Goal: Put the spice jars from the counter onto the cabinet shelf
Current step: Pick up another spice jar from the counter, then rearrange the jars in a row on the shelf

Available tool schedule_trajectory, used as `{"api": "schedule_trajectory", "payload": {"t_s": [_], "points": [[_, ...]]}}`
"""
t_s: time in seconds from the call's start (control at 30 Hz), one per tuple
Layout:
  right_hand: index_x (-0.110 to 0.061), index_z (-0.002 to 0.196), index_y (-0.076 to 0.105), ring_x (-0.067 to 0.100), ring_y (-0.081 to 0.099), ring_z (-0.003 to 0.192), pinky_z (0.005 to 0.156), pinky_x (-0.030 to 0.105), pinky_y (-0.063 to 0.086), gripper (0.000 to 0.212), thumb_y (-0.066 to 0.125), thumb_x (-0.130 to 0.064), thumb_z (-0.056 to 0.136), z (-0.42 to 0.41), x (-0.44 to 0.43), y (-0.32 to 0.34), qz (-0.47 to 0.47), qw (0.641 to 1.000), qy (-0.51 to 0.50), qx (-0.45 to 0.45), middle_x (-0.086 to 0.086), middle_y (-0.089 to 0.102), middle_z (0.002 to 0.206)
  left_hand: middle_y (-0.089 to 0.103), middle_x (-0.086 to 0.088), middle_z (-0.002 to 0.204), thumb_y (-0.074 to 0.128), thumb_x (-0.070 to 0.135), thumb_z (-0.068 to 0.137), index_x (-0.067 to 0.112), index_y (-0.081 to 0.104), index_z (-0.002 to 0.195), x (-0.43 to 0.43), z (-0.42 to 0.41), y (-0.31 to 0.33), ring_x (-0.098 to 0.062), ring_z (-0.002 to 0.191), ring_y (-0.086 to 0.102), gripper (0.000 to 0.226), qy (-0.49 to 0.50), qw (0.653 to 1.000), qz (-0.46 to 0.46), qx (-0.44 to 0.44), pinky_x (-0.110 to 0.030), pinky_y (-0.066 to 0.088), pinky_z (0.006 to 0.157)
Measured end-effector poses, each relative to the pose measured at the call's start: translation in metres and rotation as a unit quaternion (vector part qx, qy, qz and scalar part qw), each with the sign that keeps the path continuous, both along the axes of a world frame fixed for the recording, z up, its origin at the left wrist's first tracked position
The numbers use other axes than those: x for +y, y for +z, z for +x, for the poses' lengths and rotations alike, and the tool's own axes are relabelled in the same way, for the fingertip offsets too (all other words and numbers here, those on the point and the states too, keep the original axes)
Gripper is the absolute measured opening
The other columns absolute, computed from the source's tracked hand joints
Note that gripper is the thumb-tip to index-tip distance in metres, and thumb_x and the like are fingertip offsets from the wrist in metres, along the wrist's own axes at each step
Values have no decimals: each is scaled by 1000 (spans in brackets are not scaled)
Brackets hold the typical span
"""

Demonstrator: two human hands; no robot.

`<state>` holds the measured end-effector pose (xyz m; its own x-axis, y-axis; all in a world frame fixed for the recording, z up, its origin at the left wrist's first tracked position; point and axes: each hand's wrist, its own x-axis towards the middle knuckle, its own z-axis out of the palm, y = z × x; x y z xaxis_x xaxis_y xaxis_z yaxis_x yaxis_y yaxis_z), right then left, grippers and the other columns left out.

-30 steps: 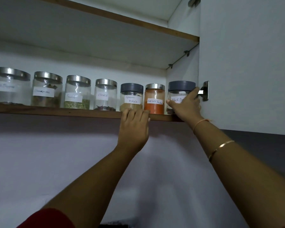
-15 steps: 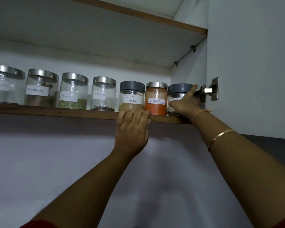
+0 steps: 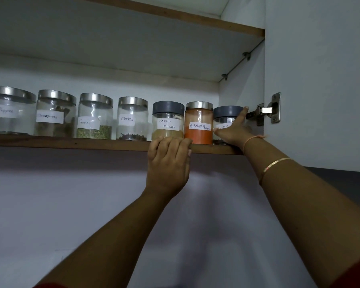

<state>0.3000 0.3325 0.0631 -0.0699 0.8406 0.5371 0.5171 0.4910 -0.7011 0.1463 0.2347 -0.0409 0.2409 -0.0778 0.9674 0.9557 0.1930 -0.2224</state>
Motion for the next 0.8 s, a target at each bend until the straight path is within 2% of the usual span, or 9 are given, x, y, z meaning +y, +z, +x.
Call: {"api": "schedule_trajectory", "payload": {"t_s": [0.1,0.27,0.4,0.5,0.57,0.63,0.7,0.8], "points": [[-24,143,-33,41,33,135,114,49,26,125,71,-45,78,1,-2,-2,5,1000,3,-2,21,23,153,66,-4,97,46,22,91,11,66,110,-2,2,0,-26,95,61,30,-5,1000,-13,-11,-38,33,97],[-25,143,-34,40,40,130,112,49,31,129,75,-38,75,4,-8,-6,18,1000,10,-16,20,29,150,66,-3,98,45,21,91,11,65,111,-7,4,0,-24,96,60,30,-20,999,-41,-28,-37,33,98],[-24,147,-25,40,43,126,103,43,37,119,71,-39,78,5,-18,-11,45,998,-18,-43,24,33,145,66,-3,100,46,21,91,11,64,112,-13,7,0,-24,98,59,30,-26,995,-82,-43,-37,33,98],[-19,150,-17,41,42,127,103,43,38,110,67,-36,81,4,-30,-15,76,996,-28,-39,25,31,147,65,-4,104,45,22,90,11,62,117,-22,5,1,-24,100,59,33,-11,992,-122,-33,-37,33,97],[-14,151,-9,42,36,131,107,48,37,102,64,-35,84,-2,-41,-20,104,994,-32,-16,27,25,148,65,-4,109,43,24,91,10,60,122,-31,4,3,-23,103,58,37,10,987,-158,-25,-38,35,98],[-12,152,-3,43,22,140,113,51,28,93,59,-33,87,-13,-57,-25,129,991,-40,-8,29,15,152,62,-6,119,41,24,91,9,55,127,-42,7,5,-24,111,55,42,14,979,-204,-30,-40,35,102],[-11,152,-1,41,10,145,117,50,17,87,55,-31,89,-30,-78,-29,162,986,-37,-17,28,6,155,53,-9,133,38,21,90,8,46,135,-52,7,5,-24,124,46,48,4,970,-243,-32,-41,26,111],[-11,152,4,39,12,144,117,49,19,82,54,-25,89,-59,-113,-27,234,972,-10,-35,24,10,156,50,-12,136,38,14,89,5,47,133,-70,-4,4,-26,129,42,46,-6,965,-261,-12,-38,19,115]]}}
